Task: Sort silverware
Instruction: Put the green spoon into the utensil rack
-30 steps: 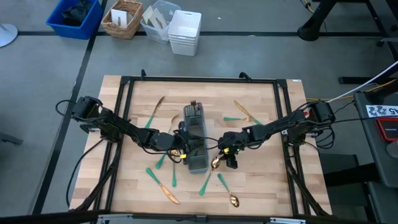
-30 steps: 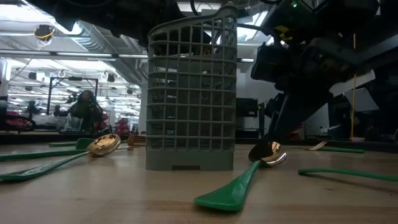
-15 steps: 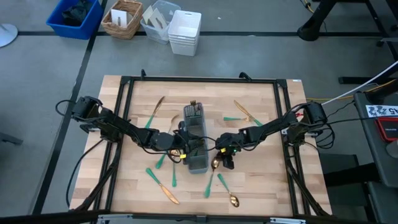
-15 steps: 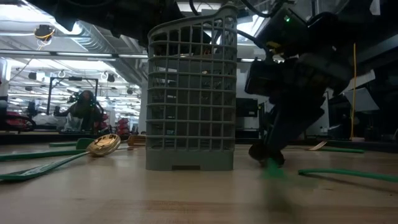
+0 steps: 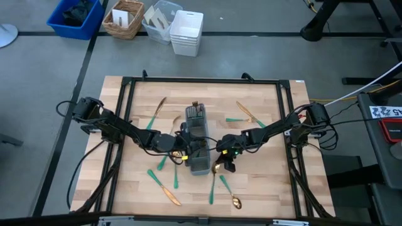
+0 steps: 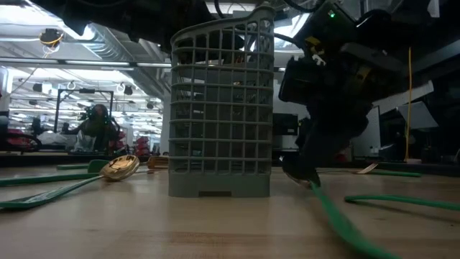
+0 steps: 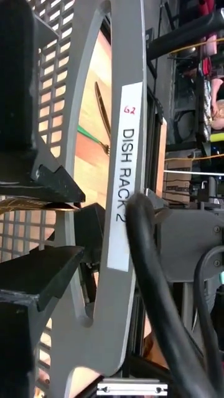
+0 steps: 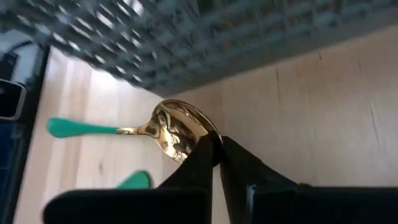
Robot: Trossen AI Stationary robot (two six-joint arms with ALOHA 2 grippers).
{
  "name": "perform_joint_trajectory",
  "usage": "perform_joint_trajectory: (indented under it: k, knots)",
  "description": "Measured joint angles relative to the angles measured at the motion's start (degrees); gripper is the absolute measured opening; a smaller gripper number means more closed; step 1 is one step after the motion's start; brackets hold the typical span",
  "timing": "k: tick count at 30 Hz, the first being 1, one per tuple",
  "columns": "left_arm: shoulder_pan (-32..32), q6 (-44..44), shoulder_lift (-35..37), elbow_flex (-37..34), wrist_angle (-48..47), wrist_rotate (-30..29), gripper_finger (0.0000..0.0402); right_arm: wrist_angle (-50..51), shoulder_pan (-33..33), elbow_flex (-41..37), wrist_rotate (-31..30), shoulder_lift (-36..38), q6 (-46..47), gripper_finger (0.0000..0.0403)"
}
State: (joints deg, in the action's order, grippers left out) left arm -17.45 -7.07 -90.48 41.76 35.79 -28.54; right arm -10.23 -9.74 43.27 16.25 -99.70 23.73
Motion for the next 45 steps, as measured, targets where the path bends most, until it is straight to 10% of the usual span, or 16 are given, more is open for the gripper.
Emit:
perform_joint_trajectory:
  k: [12,27,45]
  knots:
    - [-5.58,0.0,8.35,0.02,-2.54,0.01,0.0116,6.22,0.76,5.51,5.57,2.96,-2.2,0.0003]
    - [-13.11,-10.42,14.73,0.02,-17.9,-0.01,0.0116,35.76,0.74,15.6,-2.7,14.27,-10.1,0.0002]
    - [-18.37,-22.03,14.73,0.02,-36.89,-12.73,0.0116,74.35,0.74,53.01,-20.79,18.01,-21.27,0.0002]
